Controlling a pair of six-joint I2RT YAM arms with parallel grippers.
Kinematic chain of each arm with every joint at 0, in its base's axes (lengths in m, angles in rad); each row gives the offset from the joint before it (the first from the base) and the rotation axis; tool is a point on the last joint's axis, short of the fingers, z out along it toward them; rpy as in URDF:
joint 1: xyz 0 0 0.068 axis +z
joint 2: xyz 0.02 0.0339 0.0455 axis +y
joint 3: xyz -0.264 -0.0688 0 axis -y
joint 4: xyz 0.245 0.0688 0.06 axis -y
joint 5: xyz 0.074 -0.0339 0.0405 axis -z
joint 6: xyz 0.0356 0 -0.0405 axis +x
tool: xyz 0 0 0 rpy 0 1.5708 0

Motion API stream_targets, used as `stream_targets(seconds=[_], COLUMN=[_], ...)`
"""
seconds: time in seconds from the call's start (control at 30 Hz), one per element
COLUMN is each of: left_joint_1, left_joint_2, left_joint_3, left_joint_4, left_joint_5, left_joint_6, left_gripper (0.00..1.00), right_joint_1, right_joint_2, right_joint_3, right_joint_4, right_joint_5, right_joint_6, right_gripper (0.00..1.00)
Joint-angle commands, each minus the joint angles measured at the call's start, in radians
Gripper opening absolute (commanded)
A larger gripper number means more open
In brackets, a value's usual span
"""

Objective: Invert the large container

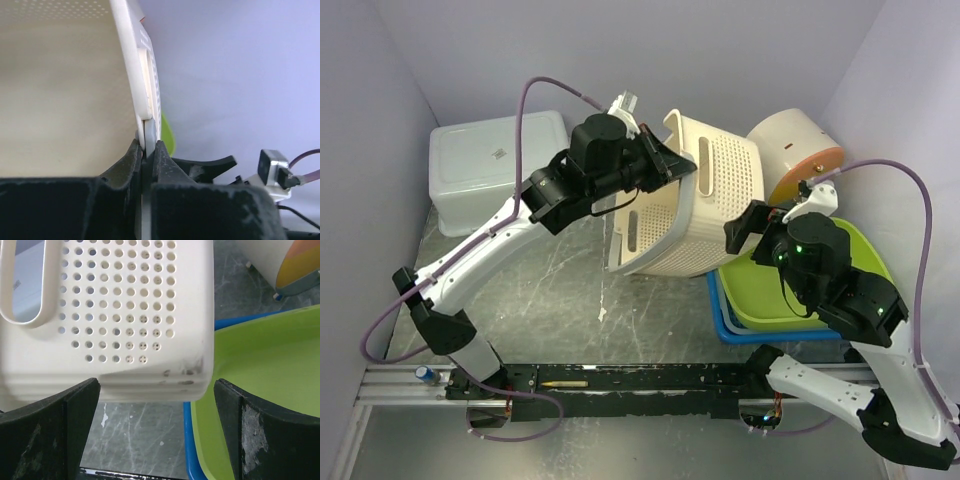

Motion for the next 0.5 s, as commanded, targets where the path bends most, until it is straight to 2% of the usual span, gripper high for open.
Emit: stream_targets(seconds=[0.0,0.1,0.2,0.47], left_joint_1=[0.025,0.099,0.181,0.247], left_joint_2=[-0.124,-0.18,-0.248,-0.303], left_joint_3=[-0.074,-0.181,-0.38,-0.542], left_joint_4=[0.361,0.43,0.614,0.729], left_joint_5=[-0.009,0.021,0.102,0.138], left_joint_6=[-0.073,-0.152,-0.269,-0.371], left_gripper=[0.07,0.07,0.07,0.07], right_joint_1=[0.004,0.004,0.004,0.004], right_joint_2=[-0.003,0.003,0.01,0.009], right_joint_3=[-0.009,-0.019,-0.031,-0.043], right_joint_4=[-0.008,-0.003,0.01,0.037], right_joint_5=[0.021,0.008,-0.001,-0.001], right_joint_6=[-0.012,-0.016,-0.022,-0.015], right_gripper=[1.0,1.0,1.0,1.0])
